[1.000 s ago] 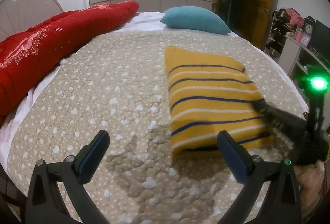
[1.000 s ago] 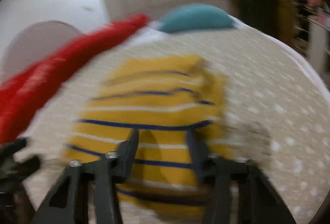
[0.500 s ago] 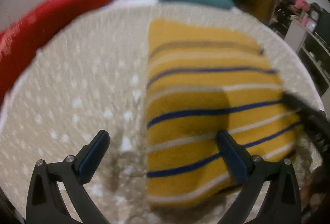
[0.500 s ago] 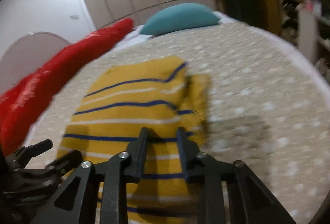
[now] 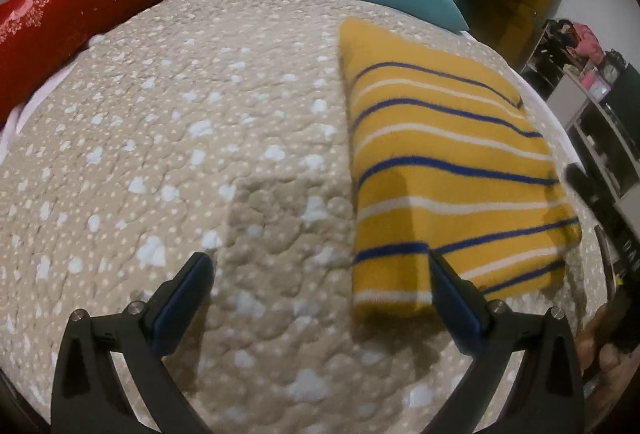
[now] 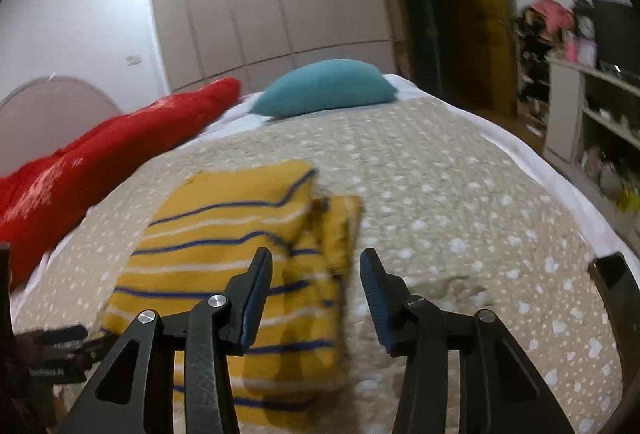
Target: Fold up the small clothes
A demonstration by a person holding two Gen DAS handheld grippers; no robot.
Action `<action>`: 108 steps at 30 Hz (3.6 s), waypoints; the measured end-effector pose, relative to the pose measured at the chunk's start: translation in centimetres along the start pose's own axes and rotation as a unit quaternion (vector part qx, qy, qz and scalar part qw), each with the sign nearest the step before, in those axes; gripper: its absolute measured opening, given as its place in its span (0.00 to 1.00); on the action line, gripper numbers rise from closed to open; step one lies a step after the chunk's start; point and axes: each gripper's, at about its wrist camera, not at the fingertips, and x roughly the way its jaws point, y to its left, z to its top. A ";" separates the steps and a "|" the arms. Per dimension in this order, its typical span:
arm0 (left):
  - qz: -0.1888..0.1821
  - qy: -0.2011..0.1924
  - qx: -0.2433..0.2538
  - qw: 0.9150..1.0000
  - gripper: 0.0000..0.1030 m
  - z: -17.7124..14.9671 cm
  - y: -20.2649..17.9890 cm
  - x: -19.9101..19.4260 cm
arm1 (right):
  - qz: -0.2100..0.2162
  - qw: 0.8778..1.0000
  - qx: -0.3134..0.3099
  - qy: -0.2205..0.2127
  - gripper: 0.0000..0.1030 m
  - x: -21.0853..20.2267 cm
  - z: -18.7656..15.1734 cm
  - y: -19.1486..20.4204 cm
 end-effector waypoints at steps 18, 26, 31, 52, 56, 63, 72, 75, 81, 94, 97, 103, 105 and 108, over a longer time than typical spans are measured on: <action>0.052 -0.231 0.046 0.970 1.00 -4.2 -1.3 -16.2 | -0.051 0.998 0.024 0.028 0.72 -8.0 -4.6 -1.7; 0.065 -0.125 0.095 0.985 1.00 -5.5 -3.9 -10.8 | -0.083 0.995 -0.059 0.010 0.81 -9.0 -5.7 0.7; 0.078 -0.113 0.117 0.984 1.00 -6.7 -5.0 -9.6 | -0.068 0.996 -0.038 0.036 0.81 -7.5 -6.0 -0.1; 0.060 -0.053 0.092 0.993 1.00 -7.5 -3.6 -7.0 | -0.080 0.994 -0.054 0.055 0.81 -5.8 -7.0 0.3; 0.060 -0.048 0.089 0.993 1.00 -7.5 -3.4 -6.8 | -0.081 0.994 -0.052 0.055 0.81 -5.8 -7.0 0.4; 0.061 -0.044 0.090 0.993 1.00 -7.6 -3.4 -6.6 | -0.080 0.994 -0.053 0.052 0.81 -5.9 -7.0 0.4; 0.057 -0.027 0.089 0.994 1.00 -7.9 -3.2 -5.6 | -0.079 0.995 -0.049 0.044 0.82 -6.1 -6.9 0.5; 0.058 -0.022 0.090 0.994 1.00 -8.0 -3.2 -5.4 | -0.079 0.995 -0.050 0.046 0.82 -6.0 -7.0 0.5; 0.059 -0.019 0.089 0.994 1.00 -8.0 -3.2 -5.2 | -0.078 0.994 -0.052 0.048 0.82 -5.8 -7.0 0.6; 0.072 -0.026 0.098 0.992 1.00 -8.0 -3.5 -5.2 | -0.078 0.995 -0.052 0.046 0.82 -5.8 -7.1 0.8; 0.076 -0.029 0.100 0.992 1.00 -8.0 -3.6 -5.3 | -0.078 0.995 -0.053 0.046 0.82 -5.8 -7.1 0.8; 0.085 -0.044 0.103 0.990 1.00 -8.2 -3.8 -5.9 | -0.077 0.995 -0.053 0.045 0.82 -5.7 -7.0 0.8; 0.086 -0.056 0.104 0.989 1.00 -8.3 -4.0 -6.4 | -0.078 0.995 -0.052 0.041 0.82 -5.9 -7.0 0.8; 0.094 -0.076 0.108 0.987 1.00 -8.3 -4.3 -7.1 | -0.080 0.995 -0.053 0.036 0.83 -6.1 -7.0 0.8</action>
